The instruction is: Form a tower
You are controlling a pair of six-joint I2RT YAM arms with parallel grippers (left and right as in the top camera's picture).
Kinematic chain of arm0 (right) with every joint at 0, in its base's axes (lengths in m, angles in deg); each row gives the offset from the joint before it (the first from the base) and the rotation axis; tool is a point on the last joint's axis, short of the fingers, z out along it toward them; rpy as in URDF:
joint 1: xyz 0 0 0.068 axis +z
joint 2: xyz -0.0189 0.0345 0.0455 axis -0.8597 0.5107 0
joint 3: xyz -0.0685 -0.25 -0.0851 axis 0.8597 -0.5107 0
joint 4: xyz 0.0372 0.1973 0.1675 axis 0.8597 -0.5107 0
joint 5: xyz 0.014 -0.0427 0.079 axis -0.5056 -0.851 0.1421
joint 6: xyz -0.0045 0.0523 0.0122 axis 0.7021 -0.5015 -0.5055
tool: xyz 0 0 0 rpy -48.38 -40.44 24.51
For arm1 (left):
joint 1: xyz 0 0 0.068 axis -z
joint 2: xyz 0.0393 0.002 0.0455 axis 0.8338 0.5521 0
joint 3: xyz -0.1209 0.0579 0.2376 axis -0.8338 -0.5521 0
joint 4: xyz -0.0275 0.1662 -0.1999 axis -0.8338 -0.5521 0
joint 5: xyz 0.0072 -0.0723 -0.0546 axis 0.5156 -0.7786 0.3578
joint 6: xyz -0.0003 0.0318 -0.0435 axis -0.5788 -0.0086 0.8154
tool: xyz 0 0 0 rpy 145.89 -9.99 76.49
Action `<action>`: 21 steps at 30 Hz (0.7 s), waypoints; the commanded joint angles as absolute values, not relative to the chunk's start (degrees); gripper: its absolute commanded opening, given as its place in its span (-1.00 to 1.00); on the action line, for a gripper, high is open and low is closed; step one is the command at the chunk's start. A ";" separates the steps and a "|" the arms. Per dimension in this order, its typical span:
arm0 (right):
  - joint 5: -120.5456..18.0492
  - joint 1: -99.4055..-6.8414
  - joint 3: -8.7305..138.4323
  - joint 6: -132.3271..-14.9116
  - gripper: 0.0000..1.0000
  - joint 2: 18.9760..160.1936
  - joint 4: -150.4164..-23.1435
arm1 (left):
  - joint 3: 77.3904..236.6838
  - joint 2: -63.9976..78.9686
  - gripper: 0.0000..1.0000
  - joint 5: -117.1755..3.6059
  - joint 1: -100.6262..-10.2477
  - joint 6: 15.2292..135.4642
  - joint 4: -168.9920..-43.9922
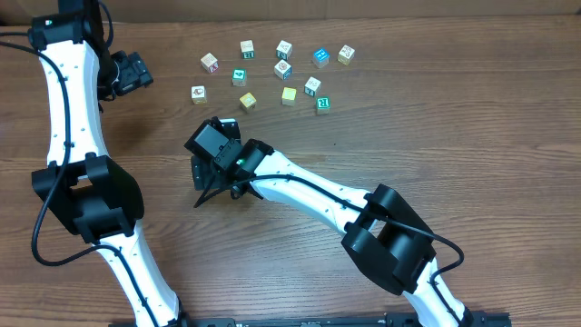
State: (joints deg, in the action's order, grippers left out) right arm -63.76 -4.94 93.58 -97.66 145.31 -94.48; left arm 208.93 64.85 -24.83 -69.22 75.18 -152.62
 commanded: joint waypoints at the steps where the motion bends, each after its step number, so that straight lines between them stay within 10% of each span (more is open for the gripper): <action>1: -64.31 -5.38 94.24 -96.90 0.71 141.96 -94.40 | 209.62 64.50 1.00 -24.70 -68.69 75.77 -152.62; 21: -61.25 -5.36 94.24 -96.96 0.72 141.96 -93.06 | 209.62 64.50 0.99 -24.70 -68.69 75.77 -152.62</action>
